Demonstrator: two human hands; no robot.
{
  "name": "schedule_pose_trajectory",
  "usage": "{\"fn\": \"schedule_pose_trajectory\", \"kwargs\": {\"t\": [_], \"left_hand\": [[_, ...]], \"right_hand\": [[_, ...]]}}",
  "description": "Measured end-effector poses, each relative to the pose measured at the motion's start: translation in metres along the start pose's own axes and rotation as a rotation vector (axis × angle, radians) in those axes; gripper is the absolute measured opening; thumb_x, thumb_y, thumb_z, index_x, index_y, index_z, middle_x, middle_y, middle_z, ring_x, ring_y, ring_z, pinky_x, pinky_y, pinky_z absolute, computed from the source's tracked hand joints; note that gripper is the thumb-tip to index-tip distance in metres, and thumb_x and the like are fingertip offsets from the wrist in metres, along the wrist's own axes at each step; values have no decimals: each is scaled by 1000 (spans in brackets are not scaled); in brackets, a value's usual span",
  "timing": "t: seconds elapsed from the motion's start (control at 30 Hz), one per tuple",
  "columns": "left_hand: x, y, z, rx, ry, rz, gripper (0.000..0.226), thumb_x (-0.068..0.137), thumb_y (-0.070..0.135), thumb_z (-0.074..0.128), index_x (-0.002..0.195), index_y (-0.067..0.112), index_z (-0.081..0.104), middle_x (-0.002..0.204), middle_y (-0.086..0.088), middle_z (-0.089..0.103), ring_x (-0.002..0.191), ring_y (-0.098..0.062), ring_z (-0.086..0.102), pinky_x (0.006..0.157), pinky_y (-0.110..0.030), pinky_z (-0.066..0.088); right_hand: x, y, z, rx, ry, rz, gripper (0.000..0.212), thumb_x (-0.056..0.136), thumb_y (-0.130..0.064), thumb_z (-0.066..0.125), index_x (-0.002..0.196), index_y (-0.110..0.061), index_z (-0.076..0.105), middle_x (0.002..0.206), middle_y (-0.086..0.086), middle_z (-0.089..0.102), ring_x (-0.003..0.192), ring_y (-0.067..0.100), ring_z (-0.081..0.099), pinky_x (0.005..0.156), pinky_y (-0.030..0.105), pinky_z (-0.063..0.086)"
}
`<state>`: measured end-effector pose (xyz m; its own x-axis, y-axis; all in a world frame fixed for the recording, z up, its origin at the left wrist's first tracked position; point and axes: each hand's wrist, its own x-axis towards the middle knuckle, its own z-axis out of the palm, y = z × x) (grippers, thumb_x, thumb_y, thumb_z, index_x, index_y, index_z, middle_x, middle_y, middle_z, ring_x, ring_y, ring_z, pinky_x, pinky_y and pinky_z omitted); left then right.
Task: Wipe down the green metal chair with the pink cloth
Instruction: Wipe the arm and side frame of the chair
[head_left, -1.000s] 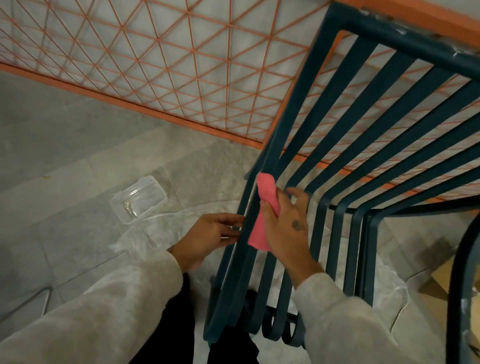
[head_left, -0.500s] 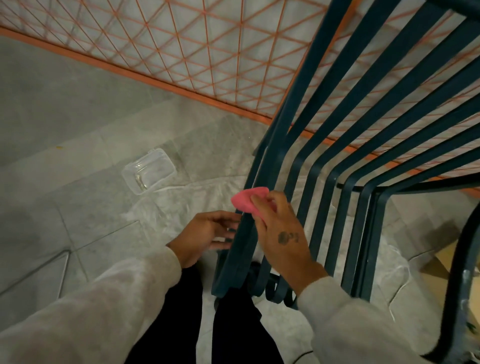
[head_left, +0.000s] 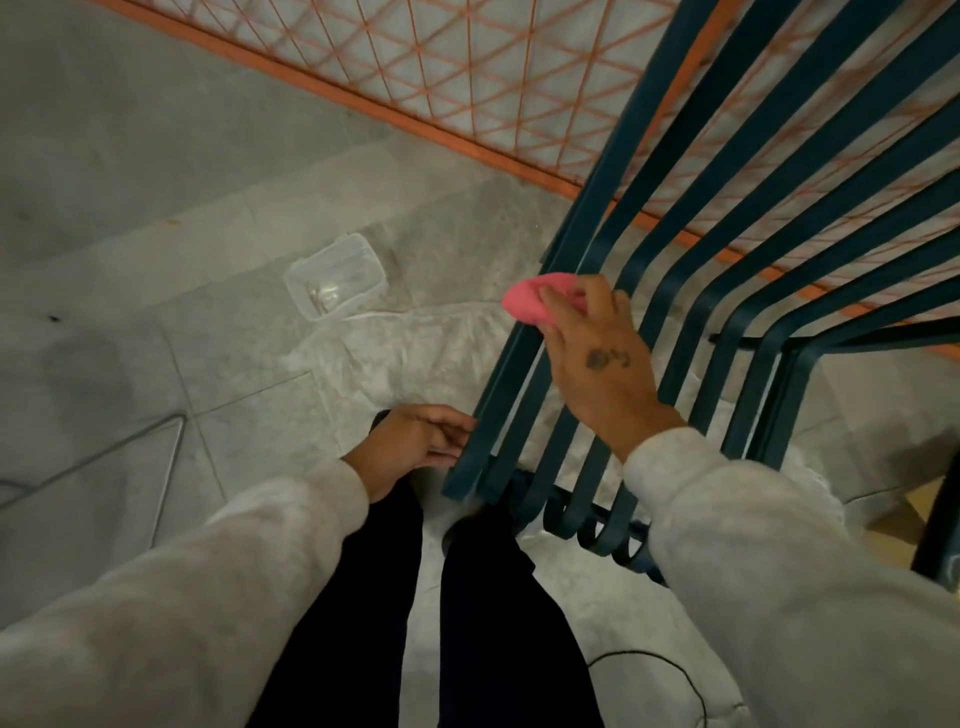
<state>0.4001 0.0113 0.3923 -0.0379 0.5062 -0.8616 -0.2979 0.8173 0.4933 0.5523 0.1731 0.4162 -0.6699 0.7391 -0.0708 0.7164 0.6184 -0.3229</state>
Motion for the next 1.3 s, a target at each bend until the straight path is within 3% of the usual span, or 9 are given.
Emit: {"fn": "schedule_pose_trajectory", "kwargs": {"t": [0.2, 0.37, 0.43, 0.57, 0.67, 0.73, 0.87, 1.03, 1.3], "left_hand": [[-8, -13, -3, -12, 13, 7, 44, 82, -21, 37, 103, 1, 69, 94, -12, 71, 90, -19, 67, 79, -22, 57], [-7, -26, -13, 101, -56, 42, 52, 73, -24, 40, 111, -2, 69, 113, -24, 69, 108, -34, 65, 97, -41, 52], [-6, -29, -16, 101, -54, 47, 52, 76, -24, 40, 114, -3, 67, 117, -27, 66, 112, -36, 63, 99, -43, 50], [-10, -31, -19, 64, -102, 22, 50, 83, -22, 38, 118, 1, 65, 115, -16, 67, 107, -22, 63, 80, -21, 53], [-18, -30, -25, 52, -163, 15, 52, 83, -16, 38, 118, 13, 65, 117, -8, 68, 109, -16, 63, 86, -23, 44], [-23, -29, -29, 17, -169, -4, 46, 86, -9, 41, 115, 17, 67, 118, -6, 70, 112, -16, 63, 89, -26, 42], [-25, -27, -31, -5, -159, -27, 37, 89, 14, 42, 112, 20, 70, 112, -1, 74, 112, -15, 64, 96, -35, 41], [-20, -26, -30, 95, -193, 22, 29, 84, 17, 48, 94, 27, 73, 103, 7, 72, 110, -12, 62, 99, -32, 41], [1, -61, -26, 64, -164, -12, 42, 82, 11, 45, 113, 8, 71, 121, -13, 69, 121, -30, 58, 109, -40, 41]], "right_hand": [[-100, -46, 25, 97, -62, -97, 42, 95, -30, 56, 134, -15, 57, 134, 14, 50, 107, 36, 54, 81, 45, 57], [-136, -59, 41, 31, -249, -202, 52, 87, -21, 68, 136, -26, 52, 138, 9, 48, 112, 33, 53, 89, 46, 55], [-123, -61, 35, 57, -195, -164, 38, 94, -33, 57, 132, -32, 56, 134, 0, 52, 113, 24, 53, 90, 40, 54], [-83, -55, 12, 82, 46, -139, 18, 99, -39, 53, 111, -51, 61, 117, -26, 48, 108, 1, 51, 88, 21, 49], [-67, -52, 23, 103, 132, 34, 28, 97, -24, 61, 125, -26, 63, 123, 3, 51, 111, 24, 54, 96, 38, 52], [-81, -65, 36, 189, 114, 156, 36, 94, -19, 65, 128, -29, 58, 129, 7, 47, 116, 29, 53, 97, 41, 52], [-133, -104, 57, 387, 175, 370, 38, 88, -5, 68, 122, -22, 68, 132, 0, 41, 114, 15, 51, 97, 25, 50], [-146, -163, 70, 873, 361, 895, 56, 80, 10, 68, 103, -41, 65, 126, -7, 53, 108, -1, 53, 80, -2, 41], [-153, -168, 132, 1276, 387, 1437, 18, 81, -14, 79, 91, -21, 65, 101, -1, 71, 92, 15, 66, 92, 37, 54]]}}
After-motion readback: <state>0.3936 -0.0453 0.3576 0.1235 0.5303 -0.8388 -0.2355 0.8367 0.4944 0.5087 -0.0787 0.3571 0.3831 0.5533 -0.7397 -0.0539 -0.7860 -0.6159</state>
